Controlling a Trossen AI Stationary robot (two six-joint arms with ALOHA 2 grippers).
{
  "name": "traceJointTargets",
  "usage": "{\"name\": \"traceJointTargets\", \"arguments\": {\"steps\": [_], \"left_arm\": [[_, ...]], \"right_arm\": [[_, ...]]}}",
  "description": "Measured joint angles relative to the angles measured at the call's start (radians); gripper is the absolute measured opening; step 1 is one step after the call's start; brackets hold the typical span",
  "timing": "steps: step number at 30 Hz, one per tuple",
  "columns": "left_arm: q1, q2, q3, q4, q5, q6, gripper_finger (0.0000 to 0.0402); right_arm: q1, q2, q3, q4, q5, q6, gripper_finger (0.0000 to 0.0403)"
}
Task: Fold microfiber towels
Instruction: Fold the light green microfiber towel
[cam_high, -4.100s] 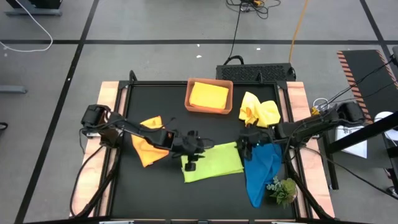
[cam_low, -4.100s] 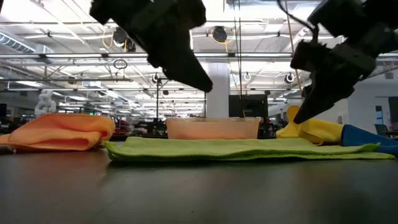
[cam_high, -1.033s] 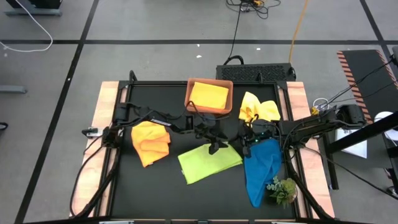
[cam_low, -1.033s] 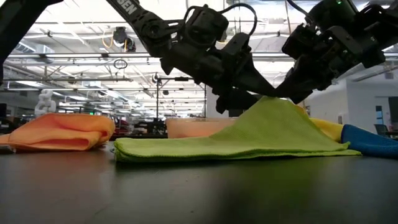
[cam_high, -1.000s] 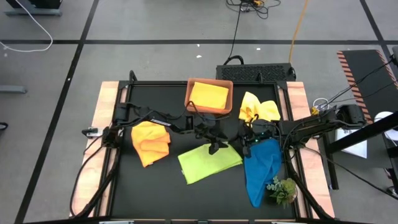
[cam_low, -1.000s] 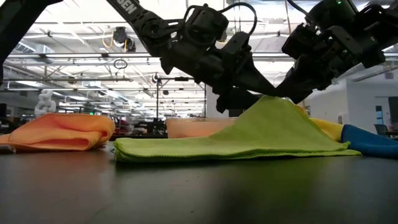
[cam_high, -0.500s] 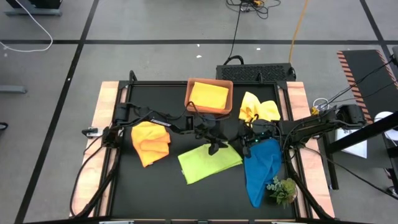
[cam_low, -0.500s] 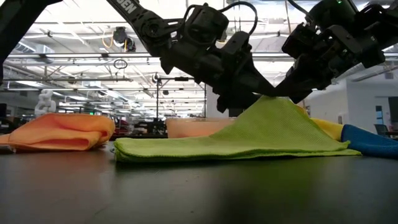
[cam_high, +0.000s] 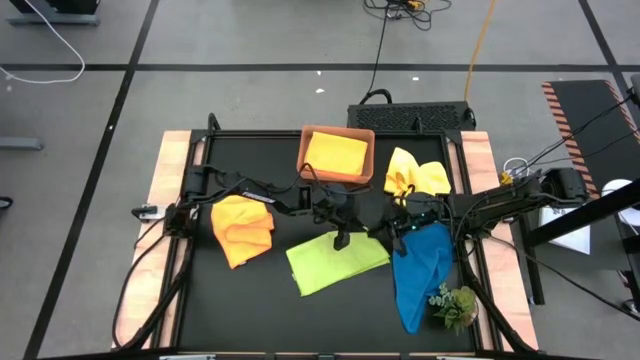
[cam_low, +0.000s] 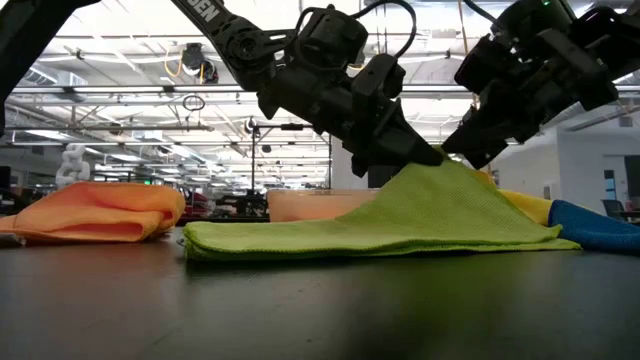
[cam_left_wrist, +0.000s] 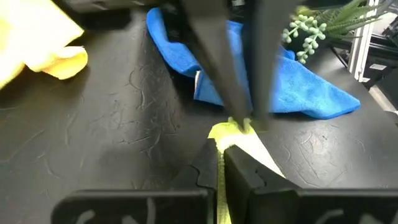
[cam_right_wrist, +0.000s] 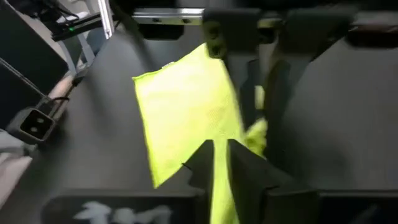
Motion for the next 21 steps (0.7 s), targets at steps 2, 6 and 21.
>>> {"name": "traceJointTargets", "arguments": {"steps": [2, 6, 21], "left_arm": [[0.001, 0.0, 0.0, -0.002, 0.0, 0.018, 0.0011], [0.001, -0.009, 0.0, -0.021, 0.0, 0.037, 0.0006], [-0.001, -0.158, 0.0, -0.161, -0.09, 0.125, 0.0005]], "right_arm": [[-0.001, 0.0, 0.0, -0.005, 0.0, 0.025, 0.0063], [-0.001, 0.0, 0.0, -0.061, 0.007, 0.055, 0.012], [0.028, 0.002, -0.066, -0.052, 0.03, 0.147, 0.0166]]}}
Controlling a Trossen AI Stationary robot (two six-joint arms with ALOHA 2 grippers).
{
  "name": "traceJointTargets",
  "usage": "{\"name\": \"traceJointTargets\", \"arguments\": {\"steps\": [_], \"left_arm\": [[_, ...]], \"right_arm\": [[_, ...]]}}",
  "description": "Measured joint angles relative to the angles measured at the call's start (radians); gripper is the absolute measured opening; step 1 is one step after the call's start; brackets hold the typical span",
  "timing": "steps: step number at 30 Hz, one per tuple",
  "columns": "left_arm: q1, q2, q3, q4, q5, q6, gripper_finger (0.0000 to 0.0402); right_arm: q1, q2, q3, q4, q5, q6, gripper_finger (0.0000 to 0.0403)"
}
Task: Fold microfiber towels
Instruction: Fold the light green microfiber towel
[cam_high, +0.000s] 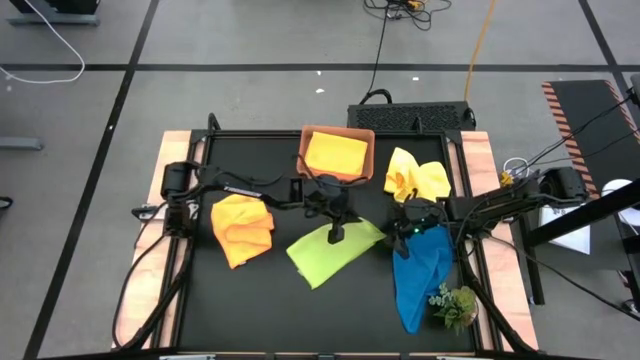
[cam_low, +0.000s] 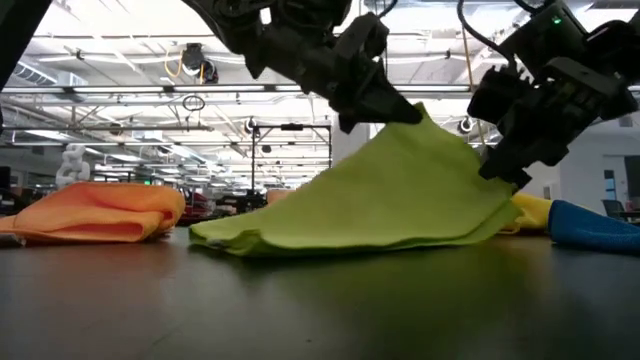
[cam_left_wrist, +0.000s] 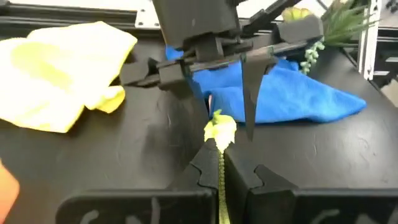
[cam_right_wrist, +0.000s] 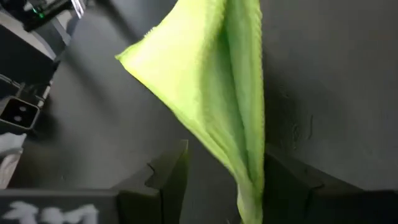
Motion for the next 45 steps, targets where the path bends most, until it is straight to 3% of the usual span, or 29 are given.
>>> {"name": "traceJointTargets", "arguments": {"steps": [12, 20, 26, 31, 45], "left_arm": [[-0.007, -0.029, 0.0, -0.053, -0.025, 0.013, 0.0011], [-0.012, -0.039, 0.0, -0.069, -0.045, -0.005, 0.0009], [-0.042, -0.074, 0.0, -0.116, -0.052, -0.011, 0.0004], [-0.09, -0.123, 0.0, -0.181, -0.134, -0.018, 0.0007], [-0.362, -0.316, 0.001, -0.219, -0.405, -0.102, 0.0007]], "right_arm": [[0.0, 0.0, -0.088, 0.148, 0.001, 0.048, 0.0091], [0.0, -0.001, -0.088, 0.167, 0.001, 0.025, 0.0006], [0.009, -0.039, -0.088, 0.273, 0.0, 0.033, 0.0002], [0.044, -0.079, -0.061, 0.35, -0.052, 0.041, 0.0001], [0.269, -0.099, 0.273, 0.073, -0.083, -0.071, 0.0001]]}}
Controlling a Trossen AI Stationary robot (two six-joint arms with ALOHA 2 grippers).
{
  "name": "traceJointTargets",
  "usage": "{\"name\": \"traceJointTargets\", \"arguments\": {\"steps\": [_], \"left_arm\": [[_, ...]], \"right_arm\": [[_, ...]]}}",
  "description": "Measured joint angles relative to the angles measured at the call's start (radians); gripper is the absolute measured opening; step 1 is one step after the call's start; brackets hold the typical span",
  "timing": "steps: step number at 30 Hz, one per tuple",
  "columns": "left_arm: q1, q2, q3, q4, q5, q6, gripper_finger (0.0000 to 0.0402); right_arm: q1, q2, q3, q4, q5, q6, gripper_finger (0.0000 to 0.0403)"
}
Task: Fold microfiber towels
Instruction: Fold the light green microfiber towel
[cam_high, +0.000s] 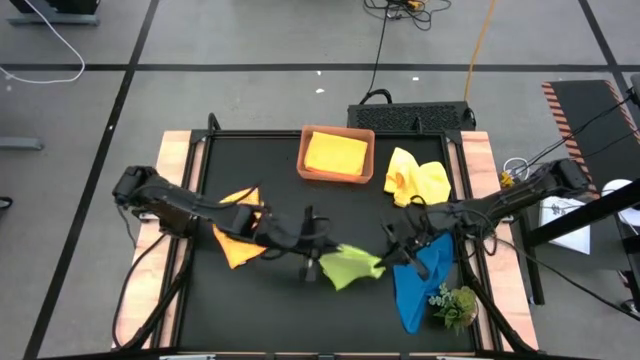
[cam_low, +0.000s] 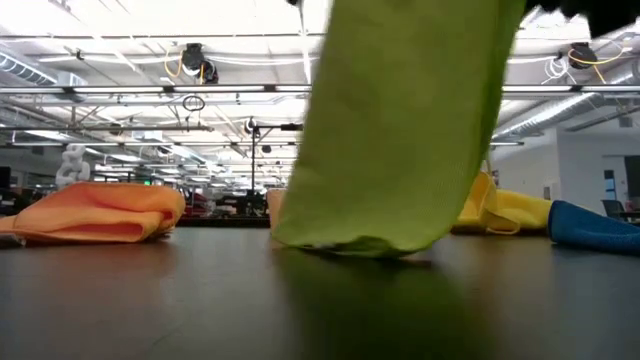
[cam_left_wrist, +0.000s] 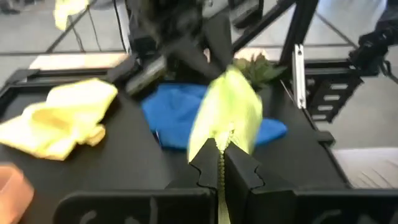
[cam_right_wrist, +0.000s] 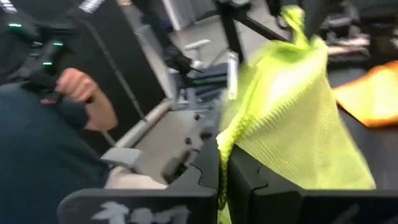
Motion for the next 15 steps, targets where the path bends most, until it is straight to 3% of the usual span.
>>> {"name": "traceJointTargets", "arguments": {"steps": [10, 15], "left_arm": [[-0.223, -0.037, 0.001, 0.093, -0.118, -0.09, 0.0003], [-0.251, -0.027, 0.0, 0.04, -0.15, -0.134, 0.0007]], "right_arm": [[0.168, 0.008, 0.145, -0.014, -0.014, 0.026, 0.0], [0.193, 0.014, 0.148, -0.077, 0.104, 0.042, 0.0]]}}
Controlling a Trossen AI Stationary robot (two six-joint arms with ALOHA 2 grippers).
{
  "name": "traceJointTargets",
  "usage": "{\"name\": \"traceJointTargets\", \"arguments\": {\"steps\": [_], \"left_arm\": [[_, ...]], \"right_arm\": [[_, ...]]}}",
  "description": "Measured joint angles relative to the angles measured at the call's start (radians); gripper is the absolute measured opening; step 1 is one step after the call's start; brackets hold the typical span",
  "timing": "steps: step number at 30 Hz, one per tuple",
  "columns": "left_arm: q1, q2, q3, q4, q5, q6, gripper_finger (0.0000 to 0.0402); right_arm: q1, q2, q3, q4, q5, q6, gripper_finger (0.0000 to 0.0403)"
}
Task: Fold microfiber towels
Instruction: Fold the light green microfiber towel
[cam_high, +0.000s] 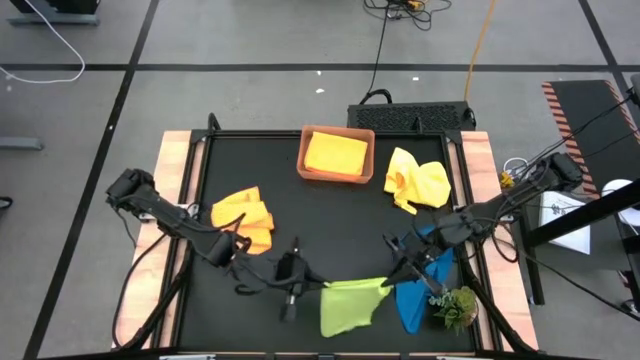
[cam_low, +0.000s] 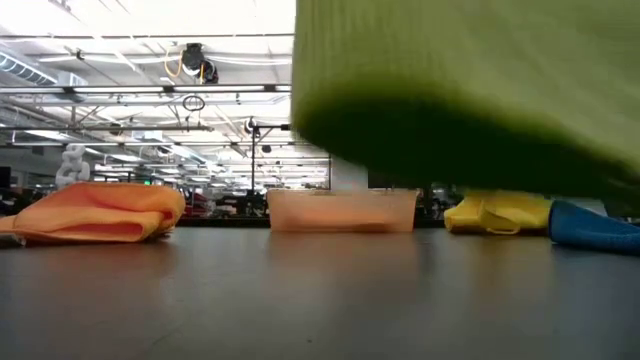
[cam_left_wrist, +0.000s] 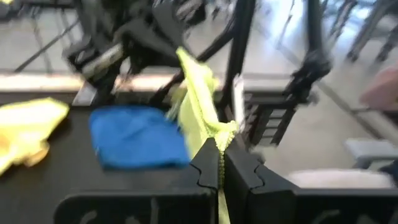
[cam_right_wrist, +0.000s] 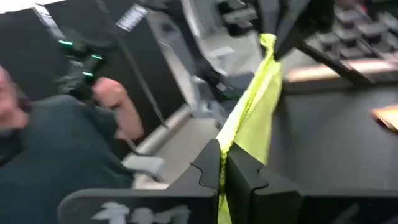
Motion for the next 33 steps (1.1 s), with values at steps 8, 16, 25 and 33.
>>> {"name": "traceJointTargets", "arguments": {"steps": [8, 16, 25, 33], "left_arm": [[0.137, 0.019, -0.161, -0.027, 0.076, -0.111, 0.001], [0.327, 0.015, -0.36, 0.079, 0.082, -0.028, 0.001], [0.514, 0.015, -0.45, 0.148, 0.117, 0.119, 0.0005], [0.574, 0.016, -0.459, 0.221, 0.248, 0.178, 0.0007]], "right_arm": [[-0.082, 0.068, -0.005, -0.248, 0.17, 0.048, 0.0], [-0.269, 0.132, -0.067, -0.311, 0.269, 0.016, 0.0], [-0.461, 0.152, -0.104, -0.293, 0.271, -0.08, 0.0], [-0.517, 0.152, -0.106, -0.302, 0.268, -0.125, 0.0]]}}
